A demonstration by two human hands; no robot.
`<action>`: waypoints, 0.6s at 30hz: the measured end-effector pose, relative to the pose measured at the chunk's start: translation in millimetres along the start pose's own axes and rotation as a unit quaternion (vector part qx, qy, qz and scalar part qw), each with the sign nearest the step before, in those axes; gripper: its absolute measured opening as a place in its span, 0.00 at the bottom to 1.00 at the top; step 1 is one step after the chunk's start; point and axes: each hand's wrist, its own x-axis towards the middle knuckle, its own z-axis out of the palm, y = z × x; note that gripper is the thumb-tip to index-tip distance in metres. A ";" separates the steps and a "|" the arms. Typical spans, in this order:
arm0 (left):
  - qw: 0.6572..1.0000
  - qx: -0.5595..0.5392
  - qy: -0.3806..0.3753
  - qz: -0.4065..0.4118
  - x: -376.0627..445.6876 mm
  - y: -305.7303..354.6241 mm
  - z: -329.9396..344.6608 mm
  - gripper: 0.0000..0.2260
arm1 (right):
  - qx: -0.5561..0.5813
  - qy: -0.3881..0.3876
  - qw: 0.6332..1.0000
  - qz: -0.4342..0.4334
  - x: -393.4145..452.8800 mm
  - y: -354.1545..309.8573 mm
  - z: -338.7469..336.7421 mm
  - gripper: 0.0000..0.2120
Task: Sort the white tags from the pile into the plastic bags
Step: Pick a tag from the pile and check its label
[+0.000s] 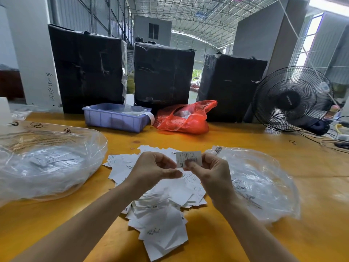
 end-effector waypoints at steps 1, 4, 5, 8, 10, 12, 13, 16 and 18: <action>1.000 0.000 0.000 -0.001 -0.4 0.7 -0.2 0.12 | -0.003 0.004 1.000 -0.005 0.0 0.2 -0.4 0.07; 1.000 -0.004 -0.003 -0.004 -1.0 1.8 -0.6 0.15 | -0.020 0.005 1.000 -0.014 0.4 1.6 -1.4 0.07; 1.000 -0.003 -0.005 -0.005 -0.8 1.8 -0.7 0.14 | -0.027 0.005 0.999 -0.017 0.6 2.2 -1.4 0.07; 1.000 0.001 -0.009 -0.002 0.1 0.8 -0.7 0.10 | -0.041 -0.005 0.999 -0.026 0.6 2.8 -0.4 0.07; 1.000 -0.003 -0.013 -0.001 0.4 0.5 -1.2 0.09 | -0.054 -0.015 0.998 -0.033 0.4 2.6 0.3 0.08; 1.000 -0.009 -0.017 0.004 0.7 1.3 -1.9 0.09 | -0.061 -0.033 0.997 -0.029 0.1 2.5 0.1 0.09; 1.000 -0.011 -0.017 0.006 1.0 1.6 -2.3 0.08 | -0.065 -0.046 0.997 -0.022 -0.1 2.5 -0.3 0.09; 1.000 -0.017 -0.008 0.007 1.2 1.7 -3.2 0.08 | -0.074 -0.085 0.994 0.004 -0.4 2.8 -2.0 0.07; 1.000 -0.016 -0.004 0.010 1.4 1.2 -4.5 0.08 | -0.081 -0.110 0.990 0.022 -0.6 2.2 -3.1 0.04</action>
